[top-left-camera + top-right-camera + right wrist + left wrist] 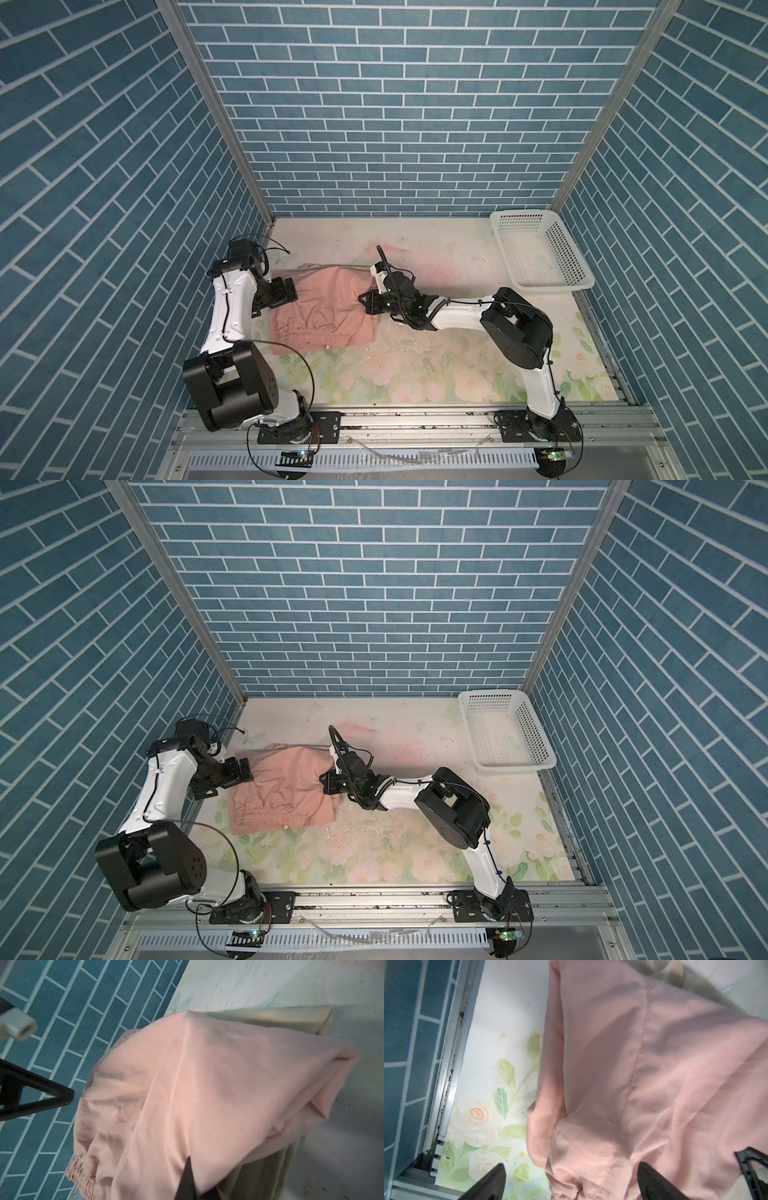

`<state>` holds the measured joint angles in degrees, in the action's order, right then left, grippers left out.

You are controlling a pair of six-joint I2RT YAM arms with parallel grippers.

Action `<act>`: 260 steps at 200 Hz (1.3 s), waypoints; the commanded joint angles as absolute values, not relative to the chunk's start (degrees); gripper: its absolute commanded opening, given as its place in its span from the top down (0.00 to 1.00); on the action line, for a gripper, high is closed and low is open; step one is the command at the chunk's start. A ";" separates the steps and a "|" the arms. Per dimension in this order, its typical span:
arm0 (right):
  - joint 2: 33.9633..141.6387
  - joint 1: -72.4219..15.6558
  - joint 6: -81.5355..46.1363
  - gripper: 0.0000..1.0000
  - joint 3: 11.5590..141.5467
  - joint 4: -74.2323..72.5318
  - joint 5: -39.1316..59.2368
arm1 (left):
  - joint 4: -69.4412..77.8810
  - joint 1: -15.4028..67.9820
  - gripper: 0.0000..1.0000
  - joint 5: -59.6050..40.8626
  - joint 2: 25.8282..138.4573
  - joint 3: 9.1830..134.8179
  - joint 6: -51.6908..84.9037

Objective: Fold and stack the shorts

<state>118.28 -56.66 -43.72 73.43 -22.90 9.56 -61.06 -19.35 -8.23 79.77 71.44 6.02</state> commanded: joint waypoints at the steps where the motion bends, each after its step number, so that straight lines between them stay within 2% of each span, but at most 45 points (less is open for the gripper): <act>1: 118.09 -54.97 -40.95 0.64 77.15 -13.19 8.85 | -61.45 -19.44 0.00 -9.72 75.10 73.40 8.21; 7: 117.61 -54.64 -40.43 0.57 77.49 -11.46 8.61 | -62.60 -19.43 0.00 -9.90 73.99 74.02 8.33; 26: 115.19 -53.75 -38.47 0.47 77.17 -7.79 7.68 | -66.59 -18.79 0.00 -13.33 71.47 76.28 8.61; 53: 111.96 -52.85 -34.26 0.41 78.18 -1.66 7.39 | -65.04 -12.73 0.00 -16.67 63.96 70.45 13.56; 88: 104.41 -50.78 -34.05 0.39 72.52 -2.50 8.03 | -56.78 -3.80 0.01 -17.58 54.64 54.57 25.71; 135: 93.18 -49.18 -32.79 0.40 63.17 -1.63 6.42 | -49.10 4.22 0.34 -16.50 46.88 38.63 38.38; 163: 88.11 -48.84 -33.00 0.40 57.59 -2.44 5.74 | -41.96 6.33 0.51 -17.55 47.16 30.68 43.17; 177: 86.24 -48.54 -33.18 0.40 55.58 -2.24 5.36 | -38.09 6.50 0.55 -17.77 48.18 27.98 44.55; 208: 83.11 -48.11 -34.05 0.40 52.56 -2.11 5.36 | -31.16 6.51 0.51 -16.69 54.30 25.92 43.86; 260: 81.56 -47.72 -33.97 0.40 52.37 -0.92 3.87 | -27.81 4.88 0.51 -11.74 68.91 32.39 35.47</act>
